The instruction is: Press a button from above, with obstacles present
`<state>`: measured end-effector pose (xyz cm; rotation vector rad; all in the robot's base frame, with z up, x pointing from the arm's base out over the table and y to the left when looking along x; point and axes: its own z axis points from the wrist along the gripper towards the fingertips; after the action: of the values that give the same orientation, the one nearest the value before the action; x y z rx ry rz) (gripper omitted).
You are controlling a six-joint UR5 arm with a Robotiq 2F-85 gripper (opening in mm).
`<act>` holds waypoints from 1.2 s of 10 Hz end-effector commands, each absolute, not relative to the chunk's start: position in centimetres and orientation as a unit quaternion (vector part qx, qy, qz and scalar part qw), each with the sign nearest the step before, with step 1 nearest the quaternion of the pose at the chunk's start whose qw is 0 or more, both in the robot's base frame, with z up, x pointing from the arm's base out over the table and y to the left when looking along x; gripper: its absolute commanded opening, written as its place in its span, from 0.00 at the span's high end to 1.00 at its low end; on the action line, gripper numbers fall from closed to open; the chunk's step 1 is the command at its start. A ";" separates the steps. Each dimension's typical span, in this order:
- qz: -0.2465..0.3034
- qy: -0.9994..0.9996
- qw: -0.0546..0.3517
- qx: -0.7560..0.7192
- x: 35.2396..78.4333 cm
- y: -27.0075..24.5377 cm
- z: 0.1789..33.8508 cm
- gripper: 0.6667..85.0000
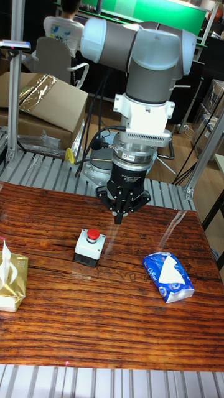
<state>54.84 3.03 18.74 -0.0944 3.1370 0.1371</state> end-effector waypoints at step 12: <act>0.098 0.994 0.022 -0.041 51.3 3.3 19.5 0.99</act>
<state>52.30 3.25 19.18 -0.1266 3.1090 0.2536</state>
